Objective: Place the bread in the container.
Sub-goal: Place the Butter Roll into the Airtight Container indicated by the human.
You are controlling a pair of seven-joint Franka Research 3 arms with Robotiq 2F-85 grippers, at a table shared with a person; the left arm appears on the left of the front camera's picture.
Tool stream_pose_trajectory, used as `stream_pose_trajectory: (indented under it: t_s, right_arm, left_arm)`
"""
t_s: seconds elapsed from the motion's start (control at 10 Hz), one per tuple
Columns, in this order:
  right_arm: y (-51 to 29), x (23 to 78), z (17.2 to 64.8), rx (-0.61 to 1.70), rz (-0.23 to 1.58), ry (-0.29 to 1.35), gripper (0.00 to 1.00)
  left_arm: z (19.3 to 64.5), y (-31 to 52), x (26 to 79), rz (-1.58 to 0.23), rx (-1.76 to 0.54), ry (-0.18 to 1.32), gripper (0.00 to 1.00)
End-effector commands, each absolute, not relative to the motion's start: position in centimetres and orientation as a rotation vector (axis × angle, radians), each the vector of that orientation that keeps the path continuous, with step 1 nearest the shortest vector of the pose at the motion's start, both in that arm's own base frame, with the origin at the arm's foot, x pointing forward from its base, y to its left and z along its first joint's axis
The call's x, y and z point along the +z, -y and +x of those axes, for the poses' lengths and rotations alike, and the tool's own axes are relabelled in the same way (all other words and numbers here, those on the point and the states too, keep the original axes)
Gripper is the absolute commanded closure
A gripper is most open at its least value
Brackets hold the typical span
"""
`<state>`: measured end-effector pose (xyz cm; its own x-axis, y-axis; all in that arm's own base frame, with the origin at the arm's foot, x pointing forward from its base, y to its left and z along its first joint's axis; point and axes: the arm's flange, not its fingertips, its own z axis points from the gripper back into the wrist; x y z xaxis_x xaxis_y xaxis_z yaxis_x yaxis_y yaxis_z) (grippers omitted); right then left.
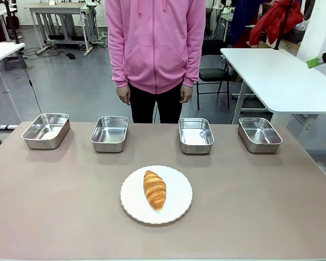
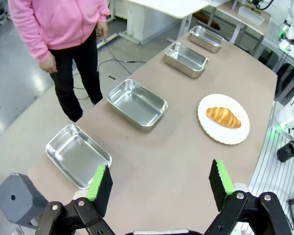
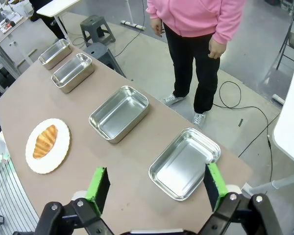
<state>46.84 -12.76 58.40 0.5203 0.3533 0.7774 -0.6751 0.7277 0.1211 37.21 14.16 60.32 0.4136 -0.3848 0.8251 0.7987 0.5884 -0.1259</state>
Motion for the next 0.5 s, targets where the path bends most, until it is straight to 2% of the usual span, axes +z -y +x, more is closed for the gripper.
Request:
stream_pose_trajectory:
  t_s: [0.0,0.4]
  right_arm:
    - [12.65,58.47,46.80,0.642,0.446,0.818,0.00]
    - [12.65,58.47,46.80,0.642,0.446,0.818,0.00]
  left_arm:
    - [37.13,-14.26,60.41,-0.572,-0.798,0.850,0.00]
    - [37.13,-14.26,60.41,-0.572,-0.798,0.850,0.00]
